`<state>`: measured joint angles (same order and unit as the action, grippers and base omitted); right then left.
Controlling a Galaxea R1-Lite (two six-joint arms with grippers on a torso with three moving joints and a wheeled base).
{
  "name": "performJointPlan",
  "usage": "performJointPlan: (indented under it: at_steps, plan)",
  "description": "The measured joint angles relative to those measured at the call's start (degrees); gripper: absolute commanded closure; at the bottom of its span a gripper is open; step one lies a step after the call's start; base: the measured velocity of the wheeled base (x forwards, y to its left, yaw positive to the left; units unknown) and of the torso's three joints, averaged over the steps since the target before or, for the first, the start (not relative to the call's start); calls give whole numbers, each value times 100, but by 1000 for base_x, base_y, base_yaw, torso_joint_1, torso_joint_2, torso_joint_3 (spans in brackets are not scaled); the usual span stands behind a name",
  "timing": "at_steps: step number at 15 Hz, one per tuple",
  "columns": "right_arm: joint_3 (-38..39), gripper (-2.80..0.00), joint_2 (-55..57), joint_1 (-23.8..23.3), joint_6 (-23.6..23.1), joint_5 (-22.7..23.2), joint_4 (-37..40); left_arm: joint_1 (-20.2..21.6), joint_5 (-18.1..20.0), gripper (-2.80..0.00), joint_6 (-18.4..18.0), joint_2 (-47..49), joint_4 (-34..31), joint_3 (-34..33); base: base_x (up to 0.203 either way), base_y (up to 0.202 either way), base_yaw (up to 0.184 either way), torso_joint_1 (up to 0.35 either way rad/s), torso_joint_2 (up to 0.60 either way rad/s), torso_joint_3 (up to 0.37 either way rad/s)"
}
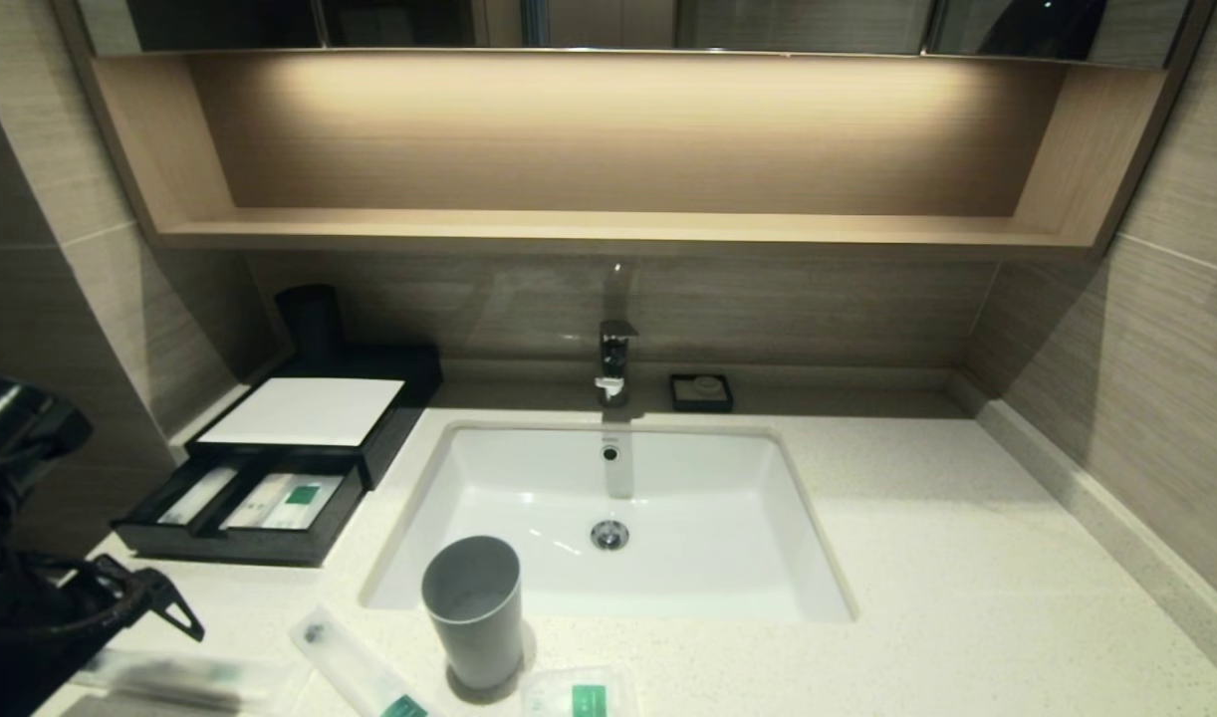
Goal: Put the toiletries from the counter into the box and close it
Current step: Pick up the bathroom toiletry
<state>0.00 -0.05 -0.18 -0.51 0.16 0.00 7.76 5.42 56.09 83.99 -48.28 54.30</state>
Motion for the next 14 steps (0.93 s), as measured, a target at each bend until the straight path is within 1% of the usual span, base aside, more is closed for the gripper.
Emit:
performJointPlan:
  at_steps: [2,6,9,10,13,14]
  plan:
    - [0,0,0,0,2,0,0,160,-50,-280,-5,28,11,32,0,0,0,0,0,0]
    - [0,0,0,0,4,0,0,557,-428,-280,-4,56,15,221,0,0,0,0,0,0]
    - [0,0,0,0,0,-1,0,928,-421,-280,0,82,90,289,0,0,0,0,0,0]
    - [0,0,0,0,-1,0,0,993,-401,-280,-5,90,100,289,0,0,0,0,0,0]
    - [0,0,0,0,0,2,0,1051,-389,-280,38,100,74,300,0,0,0,0,0,0]
    - [0,0,0,0,2,0,0,1054,-379,-280,125,107,76,282,0,0,0,0,0,0]
